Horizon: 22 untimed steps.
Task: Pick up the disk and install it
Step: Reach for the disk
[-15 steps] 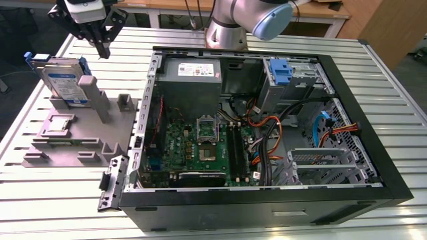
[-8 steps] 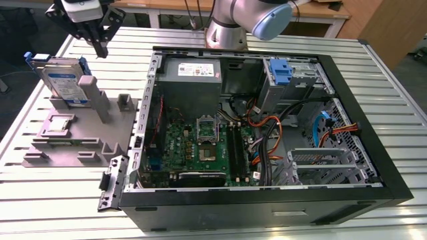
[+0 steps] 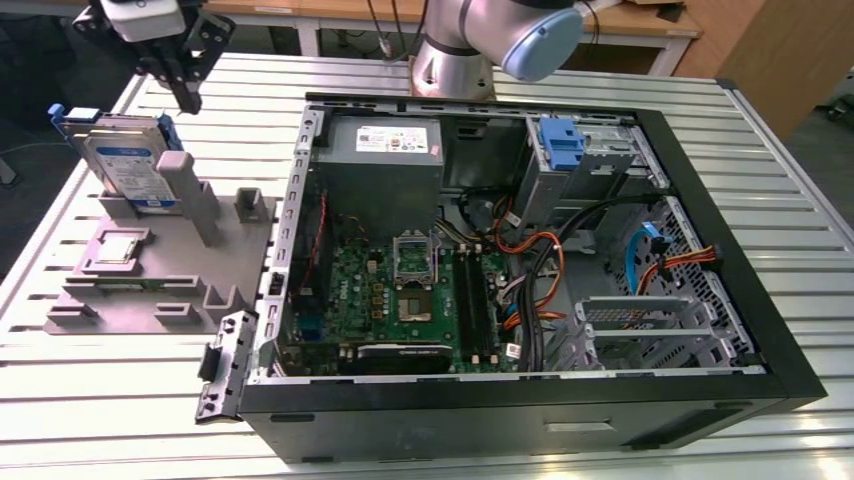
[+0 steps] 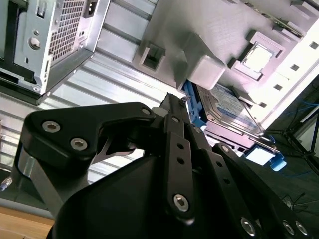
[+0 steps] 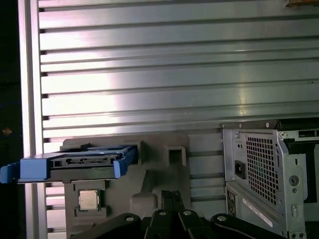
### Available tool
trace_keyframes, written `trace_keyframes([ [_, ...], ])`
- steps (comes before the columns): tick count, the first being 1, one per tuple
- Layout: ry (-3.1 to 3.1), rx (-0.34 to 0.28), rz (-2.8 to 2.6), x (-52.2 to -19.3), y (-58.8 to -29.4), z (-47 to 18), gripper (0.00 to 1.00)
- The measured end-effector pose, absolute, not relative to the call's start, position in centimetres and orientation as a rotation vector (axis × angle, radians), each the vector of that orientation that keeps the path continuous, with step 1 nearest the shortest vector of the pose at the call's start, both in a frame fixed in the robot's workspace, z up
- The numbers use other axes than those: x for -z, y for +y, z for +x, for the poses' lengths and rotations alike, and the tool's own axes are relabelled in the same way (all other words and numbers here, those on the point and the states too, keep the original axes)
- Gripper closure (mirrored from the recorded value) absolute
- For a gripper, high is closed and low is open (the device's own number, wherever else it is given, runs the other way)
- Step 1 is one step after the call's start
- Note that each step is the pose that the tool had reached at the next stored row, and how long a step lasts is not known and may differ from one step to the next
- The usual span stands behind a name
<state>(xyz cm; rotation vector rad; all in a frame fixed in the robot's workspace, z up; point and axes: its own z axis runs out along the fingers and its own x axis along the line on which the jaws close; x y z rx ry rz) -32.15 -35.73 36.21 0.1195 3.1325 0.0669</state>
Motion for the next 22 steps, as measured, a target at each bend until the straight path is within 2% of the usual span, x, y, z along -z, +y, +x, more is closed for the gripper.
trace_keyframes([
  [22,3.133,-0.067,0.120,-36.1,-35.4,-33.9,0.90],
])
